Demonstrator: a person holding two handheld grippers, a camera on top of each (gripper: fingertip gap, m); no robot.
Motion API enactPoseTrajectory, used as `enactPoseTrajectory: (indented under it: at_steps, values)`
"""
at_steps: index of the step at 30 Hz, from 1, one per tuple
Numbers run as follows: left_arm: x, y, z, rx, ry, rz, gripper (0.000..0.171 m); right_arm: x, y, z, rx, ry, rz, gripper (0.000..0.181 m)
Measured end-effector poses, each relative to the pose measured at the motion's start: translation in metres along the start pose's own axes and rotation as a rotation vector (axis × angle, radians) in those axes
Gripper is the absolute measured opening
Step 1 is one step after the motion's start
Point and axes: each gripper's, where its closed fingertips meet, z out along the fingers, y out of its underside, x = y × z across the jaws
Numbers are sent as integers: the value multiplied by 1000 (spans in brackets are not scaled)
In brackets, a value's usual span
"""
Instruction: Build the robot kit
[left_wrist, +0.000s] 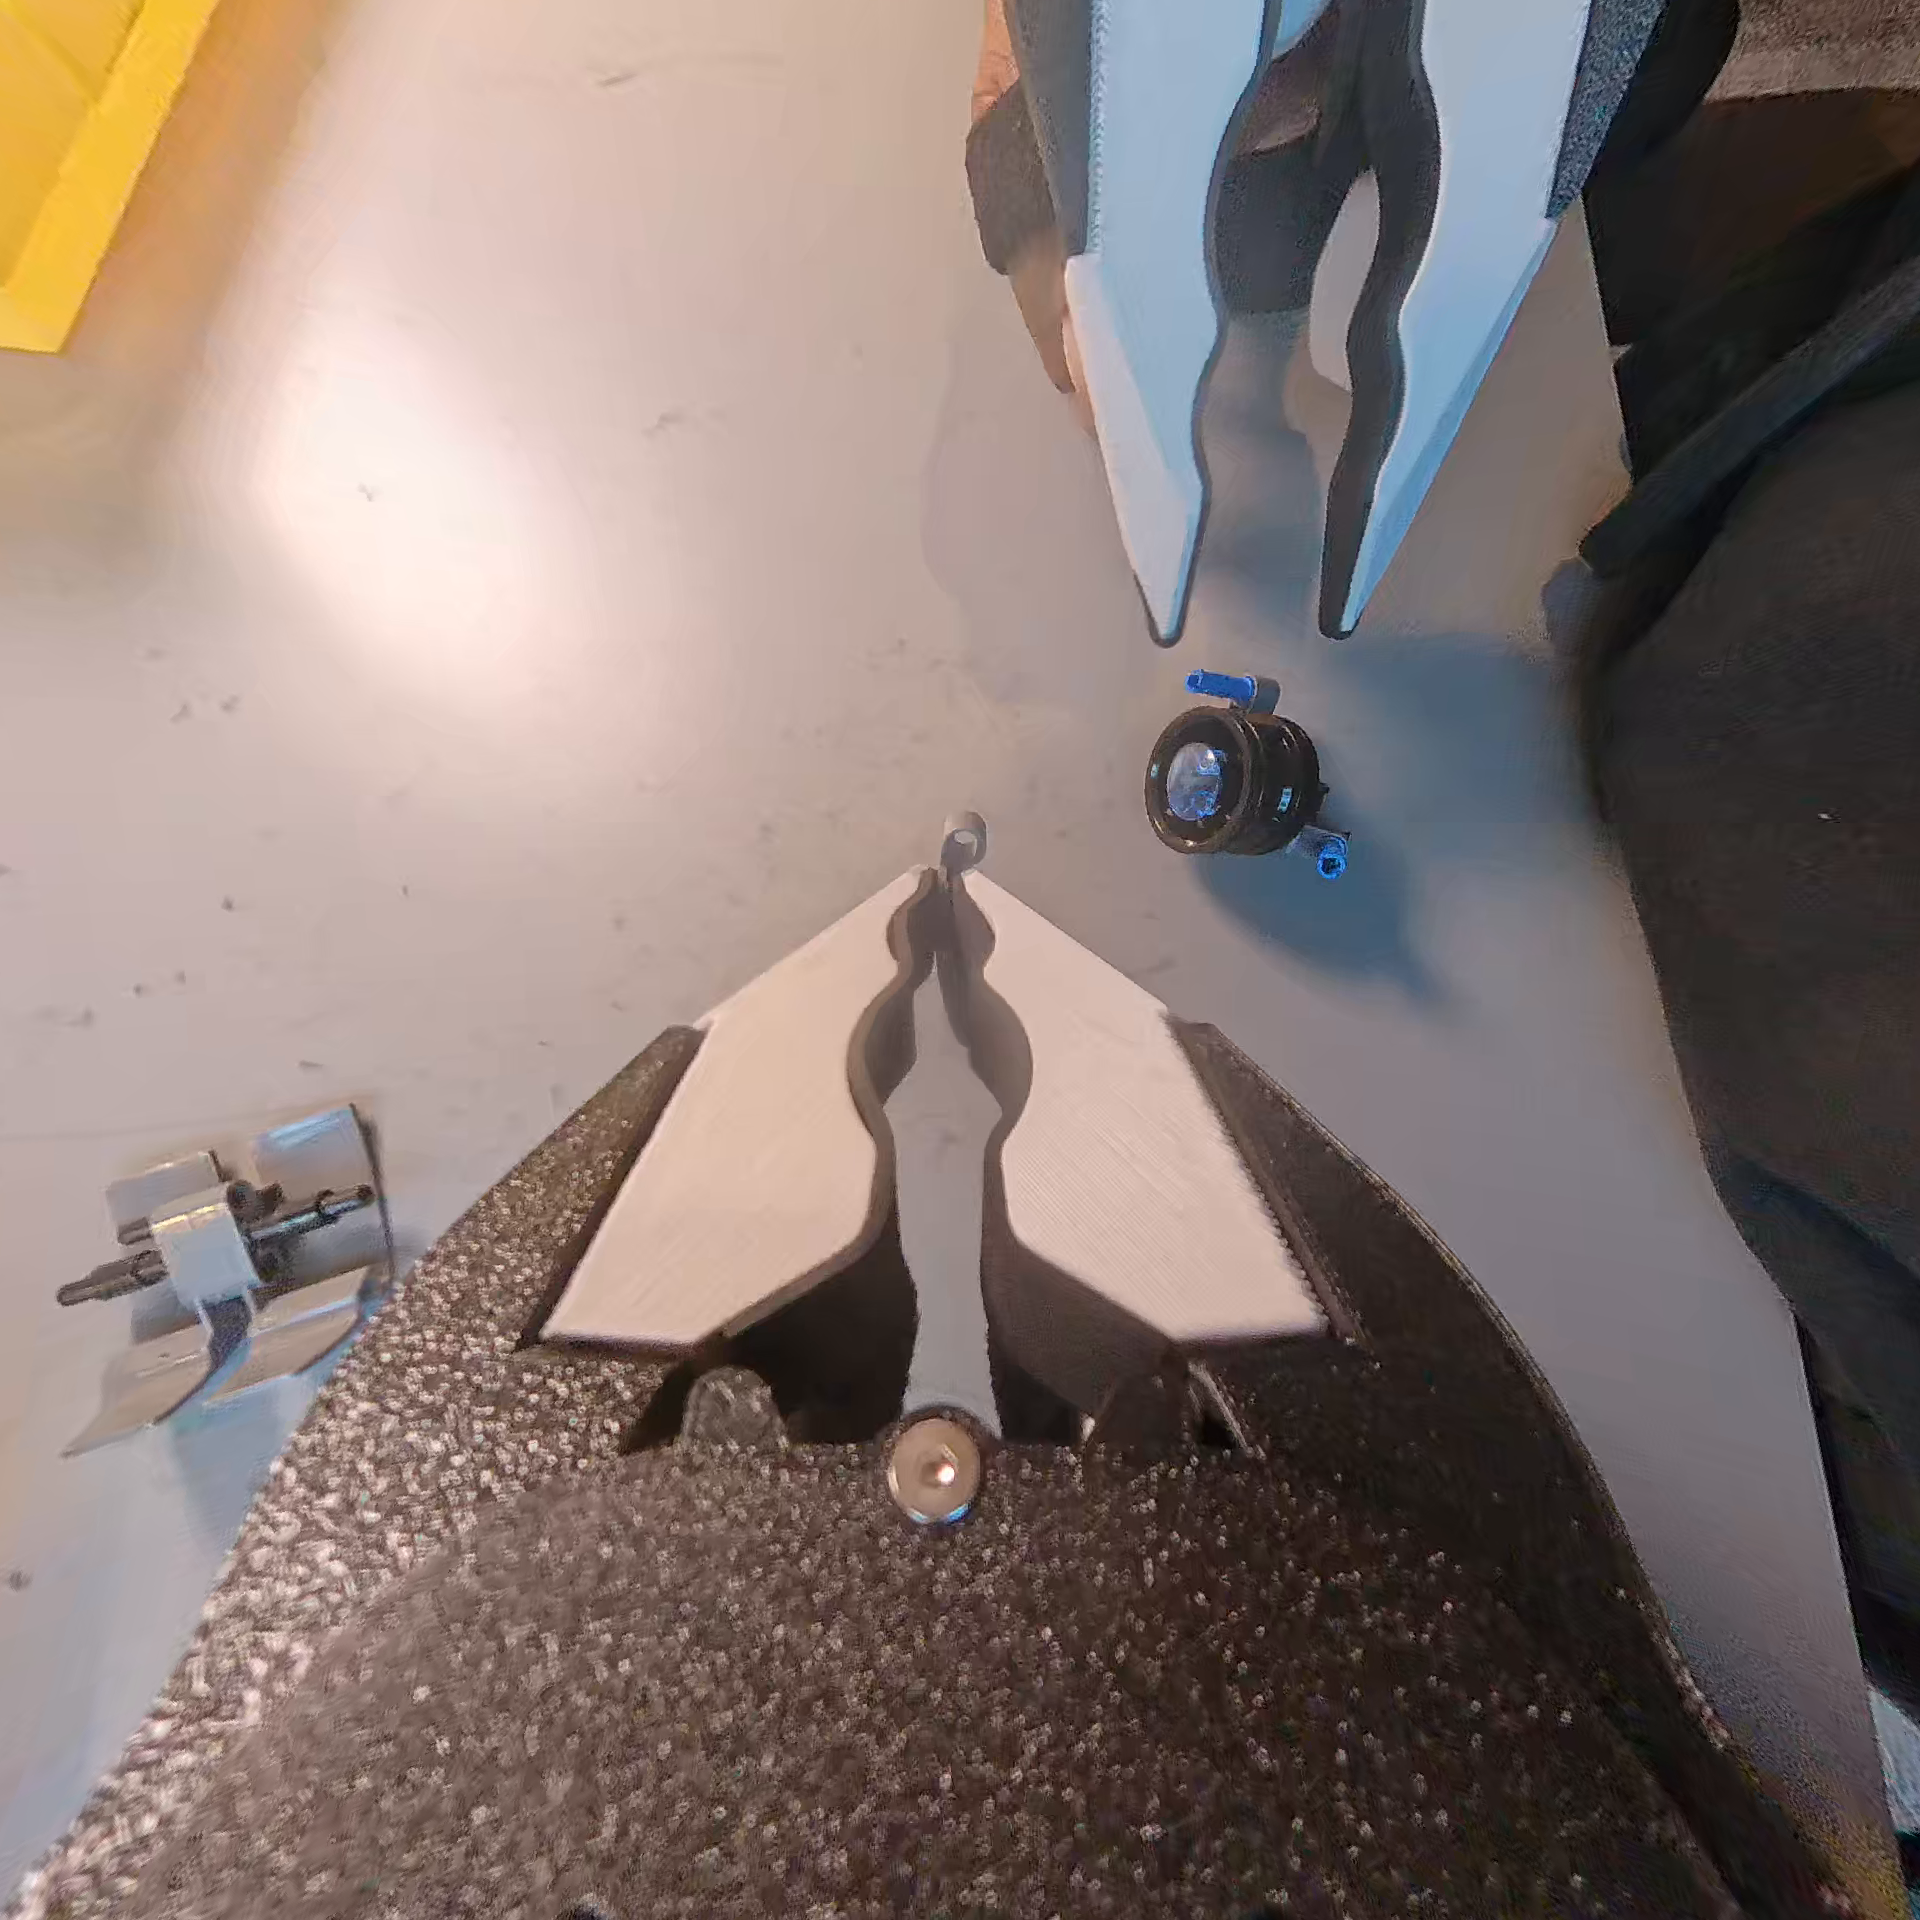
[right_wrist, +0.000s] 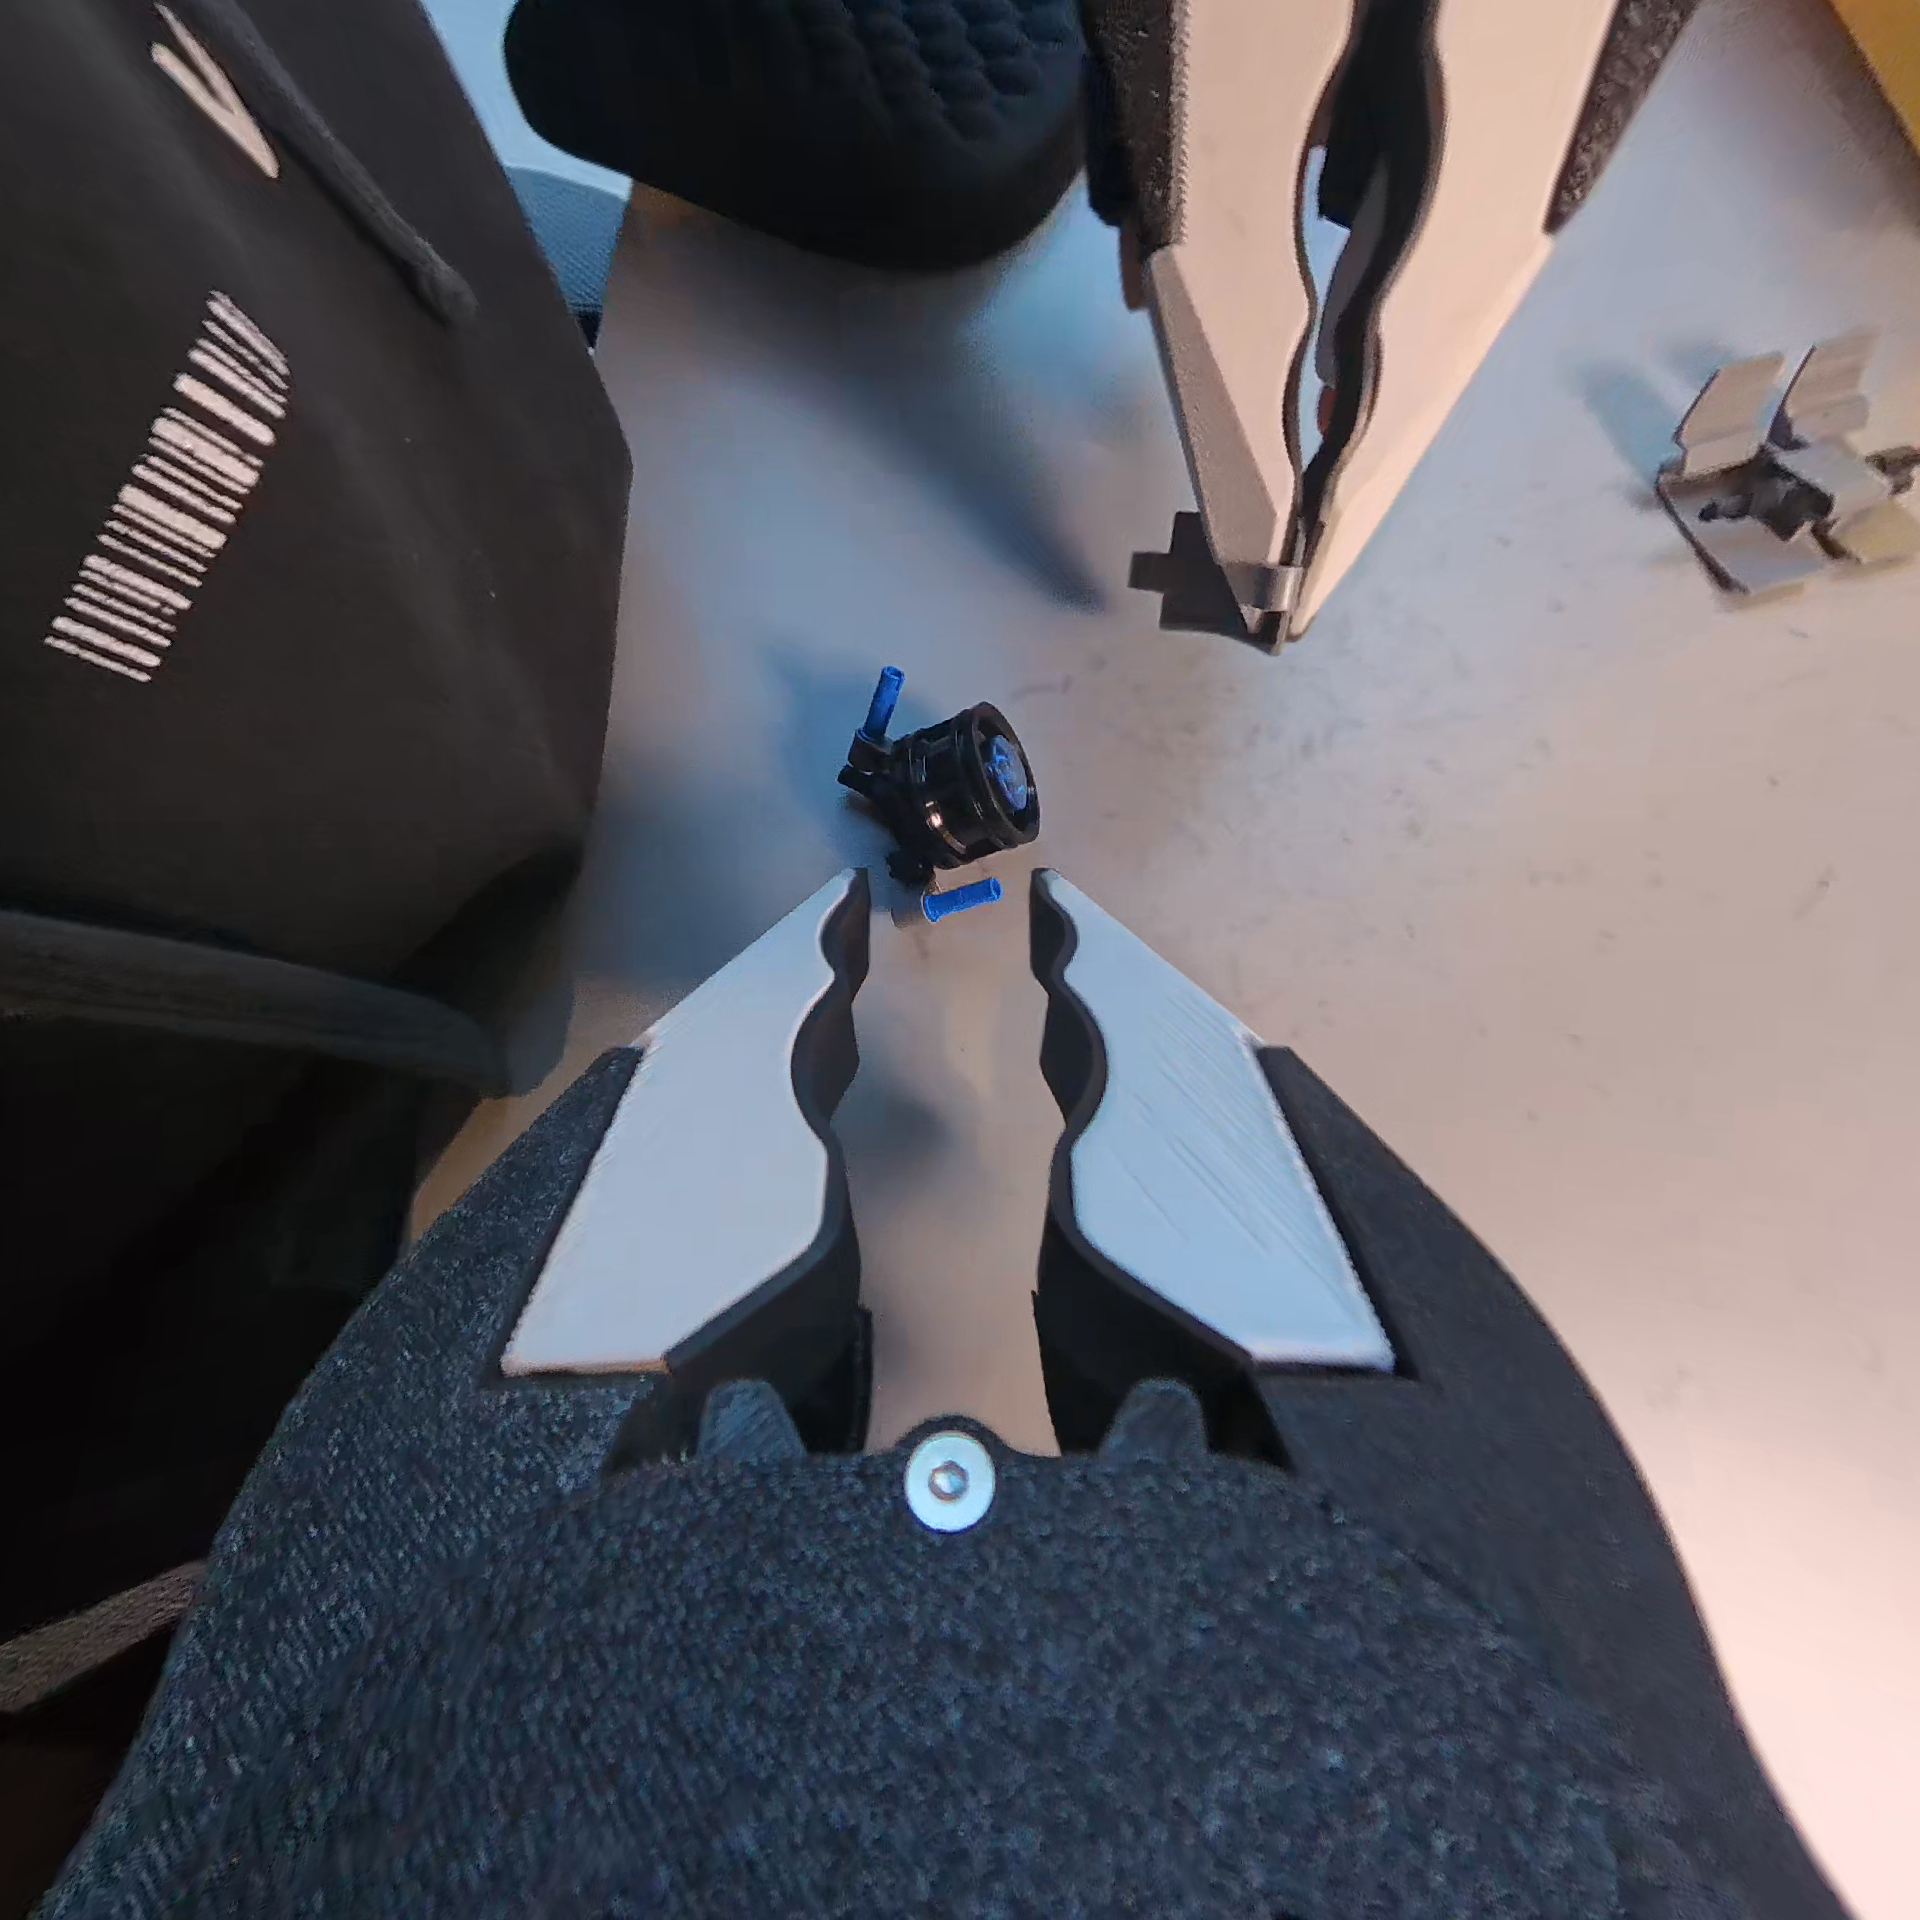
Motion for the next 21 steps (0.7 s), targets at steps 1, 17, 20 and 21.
enactPoseTrajectory:
  at_steps: [1,17,20,21]
  values:
    - [1,1,1,18,-4,-8,0,1,2,2,-20,7,27,33]
    - [-24,1,-17,206,-126,-43,0,40,12,19,-179,249,-214,8]
    - [-23,-1,-18,209,-127,-35,0,45,14,16,-160,259,-189,8]
    - [-23,-1,-18,207,-128,-30,0,46,16,15,-163,265,-189,8]
